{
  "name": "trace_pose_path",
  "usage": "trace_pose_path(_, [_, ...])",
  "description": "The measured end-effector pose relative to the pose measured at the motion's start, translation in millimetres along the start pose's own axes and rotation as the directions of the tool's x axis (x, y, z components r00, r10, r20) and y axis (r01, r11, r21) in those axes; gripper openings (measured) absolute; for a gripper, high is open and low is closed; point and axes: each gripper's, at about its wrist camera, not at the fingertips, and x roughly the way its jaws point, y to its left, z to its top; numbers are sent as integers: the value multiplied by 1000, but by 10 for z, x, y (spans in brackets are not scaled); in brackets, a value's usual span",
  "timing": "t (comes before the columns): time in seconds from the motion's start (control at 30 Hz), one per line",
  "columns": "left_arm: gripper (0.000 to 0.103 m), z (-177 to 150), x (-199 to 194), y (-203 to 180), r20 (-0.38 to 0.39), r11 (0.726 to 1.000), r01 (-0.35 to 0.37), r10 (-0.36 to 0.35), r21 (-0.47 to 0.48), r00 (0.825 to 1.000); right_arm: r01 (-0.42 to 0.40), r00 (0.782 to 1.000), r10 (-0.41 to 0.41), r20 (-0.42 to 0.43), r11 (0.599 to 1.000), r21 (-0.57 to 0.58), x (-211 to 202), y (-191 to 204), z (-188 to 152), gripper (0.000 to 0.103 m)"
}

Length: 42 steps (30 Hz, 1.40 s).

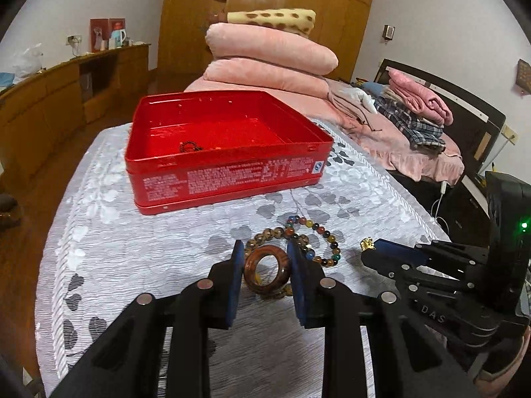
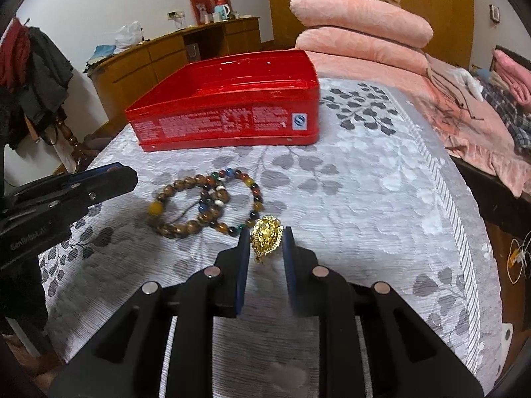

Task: Organize jewelry
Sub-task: 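Carry the bracelet and gold pendant over the red tray and open both tools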

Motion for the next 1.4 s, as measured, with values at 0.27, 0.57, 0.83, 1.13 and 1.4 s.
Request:
trace_pose_path(0.27, [26, 31, -21, 111, 8, 1000, -17, 17, -21, 1000, 0, 1000, 1, 16, 1000, -19, 0, 92, 148, 18])
trace_pose_path(0.57, [26, 156, -18, 253, 32, 998, -43, 45, -46, 999, -14, 999, 16, 49, 999, -40, 7, 189, 395, 18])
trace_pose_path(0.83, [26, 384, -30, 317, 69, 997, -53, 57, -53, 996, -27, 996, 31, 80, 998, -49, 40, 233, 687, 18])
trace_pose_path(1.13, [26, 736, 69, 399, 101, 995, -83, 89, -60, 991, -35, 993, 40, 110, 998, -53, 106, 252, 1057, 18])
trace_pose_path(1.4, [26, 1033, 335, 538, 90, 990, -123, 129, -75, 987, -37, 992, 42, 118, 998, -45, 286, 198, 1424, 18])
